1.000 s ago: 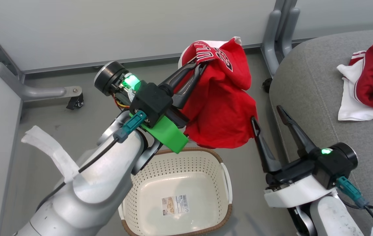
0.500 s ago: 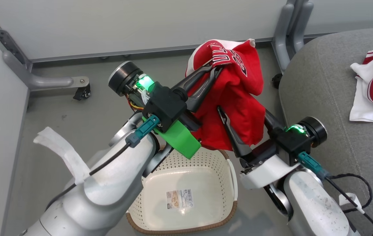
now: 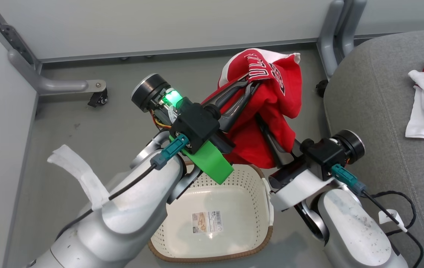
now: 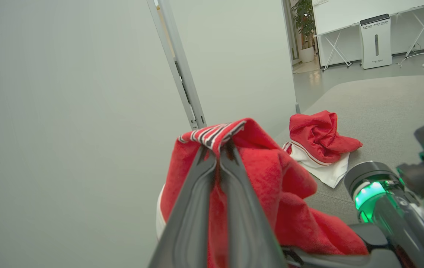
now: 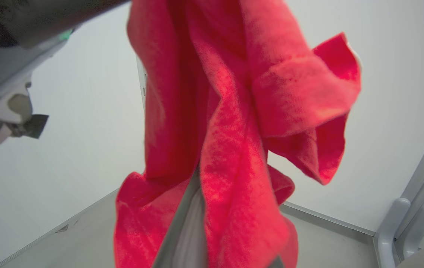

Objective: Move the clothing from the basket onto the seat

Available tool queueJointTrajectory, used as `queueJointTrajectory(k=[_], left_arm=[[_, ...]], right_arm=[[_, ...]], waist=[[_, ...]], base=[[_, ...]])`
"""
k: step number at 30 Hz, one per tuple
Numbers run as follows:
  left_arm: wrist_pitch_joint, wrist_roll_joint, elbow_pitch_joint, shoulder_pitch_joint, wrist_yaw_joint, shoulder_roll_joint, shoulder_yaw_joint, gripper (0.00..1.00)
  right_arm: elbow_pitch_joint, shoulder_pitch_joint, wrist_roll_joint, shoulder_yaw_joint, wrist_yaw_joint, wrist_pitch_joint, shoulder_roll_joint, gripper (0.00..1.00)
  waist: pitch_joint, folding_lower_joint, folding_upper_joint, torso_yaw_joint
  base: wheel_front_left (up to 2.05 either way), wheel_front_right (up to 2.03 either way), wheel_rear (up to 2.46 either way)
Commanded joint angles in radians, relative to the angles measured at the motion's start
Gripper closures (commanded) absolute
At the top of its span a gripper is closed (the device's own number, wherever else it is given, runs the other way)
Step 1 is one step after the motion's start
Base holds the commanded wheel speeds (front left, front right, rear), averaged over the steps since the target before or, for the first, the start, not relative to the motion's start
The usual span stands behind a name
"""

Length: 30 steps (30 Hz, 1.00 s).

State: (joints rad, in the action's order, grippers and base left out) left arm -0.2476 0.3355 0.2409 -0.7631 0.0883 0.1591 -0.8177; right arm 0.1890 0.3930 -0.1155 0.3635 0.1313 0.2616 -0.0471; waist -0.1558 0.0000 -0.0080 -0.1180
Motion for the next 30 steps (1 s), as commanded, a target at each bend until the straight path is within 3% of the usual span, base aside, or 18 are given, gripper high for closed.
queueJointTrajectory(k=[1,3,4,5,6,20,30], left_arm=[[-0.006,0.009,0.006,0.004,0.003,0.003,-0.002,1.0],[-0.008,0.01,0.011,0.006,-0.001,-0.001,-0.001,1.0],[-0.009,0.008,0.012,0.006,-0.004,-0.003,0.0,0.73],[-0.01,0.006,0.014,0.006,-0.006,-0.004,0.0,0.05],[-0.01,0.005,0.015,0.007,-0.008,-0.005,0.0,0.0],[-0.014,0.005,0.021,0.022,-0.01,0.0,-0.014,0.0],[-0.016,0.017,0.02,0.046,-0.011,0.008,-0.027,0.0]], right_arm=[[-0.005,-0.014,-0.006,-0.004,-0.001,0.003,-0.004,1.0],[-0.007,-0.018,-0.007,-0.006,-0.001,0.003,-0.004,1.0],[-0.007,-0.02,-0.008,-0.007,-0.001,0.003,-0.004,1.0],[-0.007,-0.022,-0.008,-0.009,-0.001,0.003,-0.004,1.0],[-0.007,-0.023,-0.008,-0.01,-0.001,0.003,-0.004,1.0],[-0.008,-0.033,-0.006,-0.041,-0.001,0.003,-0.004,1.0],[-0.017,-0.061,0.015,-0.092,-0.001,0.003,-0.004,1.0]], waist=[[0.002,0.0,0.008,0.005],[0.003,0.0,0.008,0.011],[0.004,0.0,0.008,0.013],[0.004,0.0,0.008,0.014],[0.005,0.0,0.008,0.016],[0.0,0.0,0.008,0.033],[-0.004,0.0,0.008,0.103]], base=[[0.0,0.0,0.0],[0.0,0.0,0.0],[0.0,0.0,0.0],[0.0,0.0,0.0],[0.0,0.0,0.0],[0.0,0.0,0.0],[0.0,0.0,0.0]])
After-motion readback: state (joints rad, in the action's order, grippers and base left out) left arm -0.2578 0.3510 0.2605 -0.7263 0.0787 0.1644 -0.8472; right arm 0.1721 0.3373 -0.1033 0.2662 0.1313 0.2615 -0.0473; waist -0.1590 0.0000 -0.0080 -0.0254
